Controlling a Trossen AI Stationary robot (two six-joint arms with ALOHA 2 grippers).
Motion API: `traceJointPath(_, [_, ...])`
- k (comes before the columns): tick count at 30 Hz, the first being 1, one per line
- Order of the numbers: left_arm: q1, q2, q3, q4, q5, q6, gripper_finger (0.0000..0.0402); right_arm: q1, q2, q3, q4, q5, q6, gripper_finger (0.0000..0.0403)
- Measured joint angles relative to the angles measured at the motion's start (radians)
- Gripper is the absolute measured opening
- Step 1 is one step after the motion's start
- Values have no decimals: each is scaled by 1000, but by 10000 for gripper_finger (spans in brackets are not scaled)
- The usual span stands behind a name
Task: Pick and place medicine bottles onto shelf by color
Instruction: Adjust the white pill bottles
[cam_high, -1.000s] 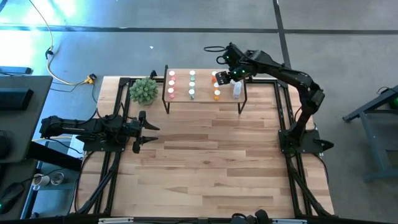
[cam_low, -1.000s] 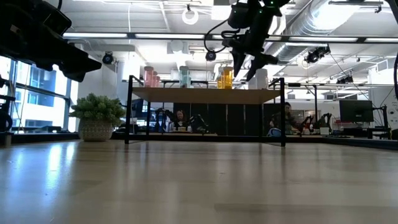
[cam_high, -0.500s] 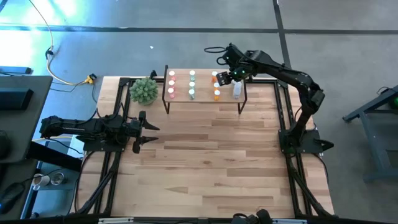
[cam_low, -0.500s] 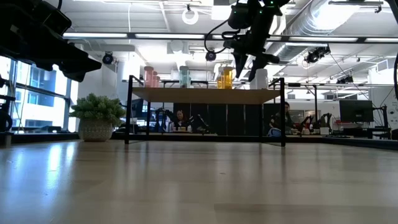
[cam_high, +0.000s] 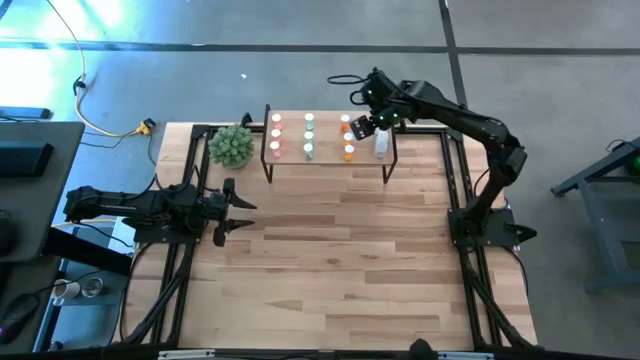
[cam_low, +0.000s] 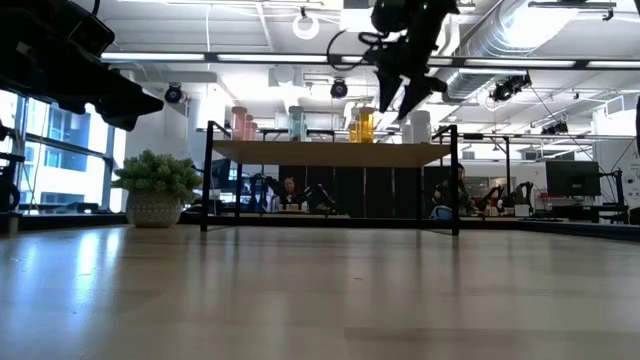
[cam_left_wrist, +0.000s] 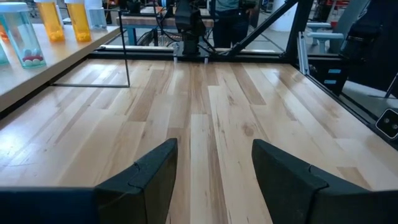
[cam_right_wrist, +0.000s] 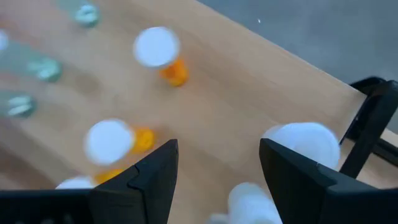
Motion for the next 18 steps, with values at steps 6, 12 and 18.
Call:
traceJointPath(6, [0, 0, 0, 1, 0, -1, 196, 68, -60, 1, -27, -3, 5, 216])
traceJointPath(12, [0, 0, 0, 5, 0, -1, 196, 135, -67, 0, -132, -4, 66, 216])
traceJointPath(18, [0, 0, 0, 11, 0, -1, 196, 167, -67, 0, -140, -5, 110, 216])
